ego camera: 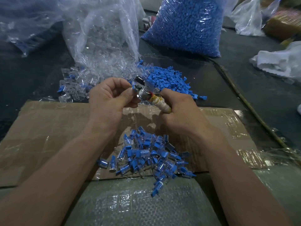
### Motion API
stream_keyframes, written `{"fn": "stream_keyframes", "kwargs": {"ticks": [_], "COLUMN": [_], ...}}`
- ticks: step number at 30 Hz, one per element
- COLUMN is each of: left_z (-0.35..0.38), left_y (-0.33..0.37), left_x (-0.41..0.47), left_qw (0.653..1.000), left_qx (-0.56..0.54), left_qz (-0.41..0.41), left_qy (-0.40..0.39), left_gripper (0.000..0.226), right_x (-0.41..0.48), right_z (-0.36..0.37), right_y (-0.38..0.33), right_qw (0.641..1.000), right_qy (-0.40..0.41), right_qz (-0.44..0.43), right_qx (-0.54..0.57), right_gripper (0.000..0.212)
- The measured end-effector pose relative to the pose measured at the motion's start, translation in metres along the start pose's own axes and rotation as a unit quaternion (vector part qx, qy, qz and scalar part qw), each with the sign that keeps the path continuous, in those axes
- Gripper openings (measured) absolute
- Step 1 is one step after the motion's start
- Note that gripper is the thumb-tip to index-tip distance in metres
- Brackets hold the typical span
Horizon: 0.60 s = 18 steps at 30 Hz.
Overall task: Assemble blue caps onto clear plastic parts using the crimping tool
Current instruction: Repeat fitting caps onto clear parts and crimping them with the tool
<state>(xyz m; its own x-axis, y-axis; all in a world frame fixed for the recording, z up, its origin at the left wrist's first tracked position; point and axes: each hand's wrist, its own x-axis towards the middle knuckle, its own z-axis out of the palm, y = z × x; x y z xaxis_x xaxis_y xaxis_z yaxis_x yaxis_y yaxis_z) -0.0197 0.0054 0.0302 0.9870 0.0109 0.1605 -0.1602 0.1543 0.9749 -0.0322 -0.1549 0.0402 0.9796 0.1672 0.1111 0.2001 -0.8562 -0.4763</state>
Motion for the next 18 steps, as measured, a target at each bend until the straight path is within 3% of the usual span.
{"fn": "stream_keyframes", "kwargs": {"ticks": [6, 18], "left_z": [-0.0004, -0.0034], "left_y": [-0.0007, -0.0057], "left_x": [-0.0004, 0.0012], "left_qw": [1.000, 1.000], "left_qx": [0.004, 0.031], "left_qz": [-0.006, 0.002], "left_qy": [-0.003, -0.004], "left_gripper": [0.017, 0.017], "right_x": [-0.0009, -0.0010], "right_z": [-0.0015, -0.0030], "right_y": [-0.0025, -0.0059], "right_qw": [1.000, 1.000], "right_qy": [-0.004, -0.019], "right_qz": [0.009, 0.020], "right_qx": [0.007, 0.009], "right_gripper": [0.038, 0.034]}}
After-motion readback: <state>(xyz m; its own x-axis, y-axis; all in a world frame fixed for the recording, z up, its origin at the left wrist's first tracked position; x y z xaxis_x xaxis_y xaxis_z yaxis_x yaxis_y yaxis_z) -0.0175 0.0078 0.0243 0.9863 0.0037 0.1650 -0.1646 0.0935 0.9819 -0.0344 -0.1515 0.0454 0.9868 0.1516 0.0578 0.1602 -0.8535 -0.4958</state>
